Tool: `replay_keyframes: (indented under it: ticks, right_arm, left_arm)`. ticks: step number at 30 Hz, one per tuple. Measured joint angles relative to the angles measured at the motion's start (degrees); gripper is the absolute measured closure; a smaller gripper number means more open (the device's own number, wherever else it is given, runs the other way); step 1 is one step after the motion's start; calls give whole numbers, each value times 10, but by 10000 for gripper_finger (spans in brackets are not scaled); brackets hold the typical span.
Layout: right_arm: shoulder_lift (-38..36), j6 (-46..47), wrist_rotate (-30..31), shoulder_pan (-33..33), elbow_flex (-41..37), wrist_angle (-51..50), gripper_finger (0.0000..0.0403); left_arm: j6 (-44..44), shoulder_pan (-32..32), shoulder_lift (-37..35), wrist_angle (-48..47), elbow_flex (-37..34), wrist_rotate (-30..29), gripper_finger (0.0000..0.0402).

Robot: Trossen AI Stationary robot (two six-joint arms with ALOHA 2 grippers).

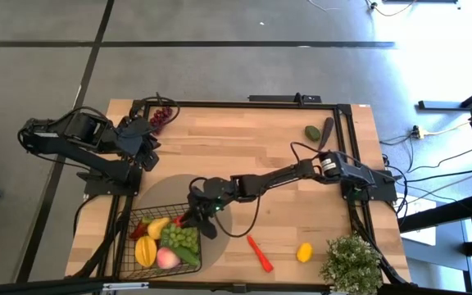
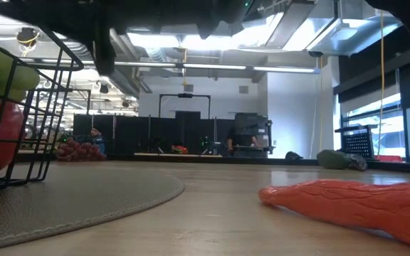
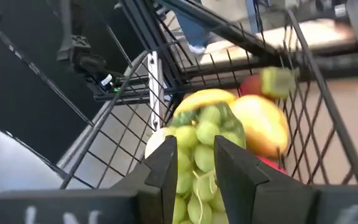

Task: Build produce basket
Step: Put the green lime into the wire basket

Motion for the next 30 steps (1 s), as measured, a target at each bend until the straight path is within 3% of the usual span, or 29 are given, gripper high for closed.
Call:
replay_keyframes:
  ticks: [9,20,30]
  right_arm:
    - [-45,-76,5,-14,0,-21,306]
    - [-132,-140,96,-57,0,-173,306]
    - [-213,-149,193,-96,0,-301,306]
  left_arm:
    - [-23,0,0,-3,0,0,318]
    - [-36,0,0,-6,0,-7,318]
    - [-183,40,9,-44,0,-21,318]
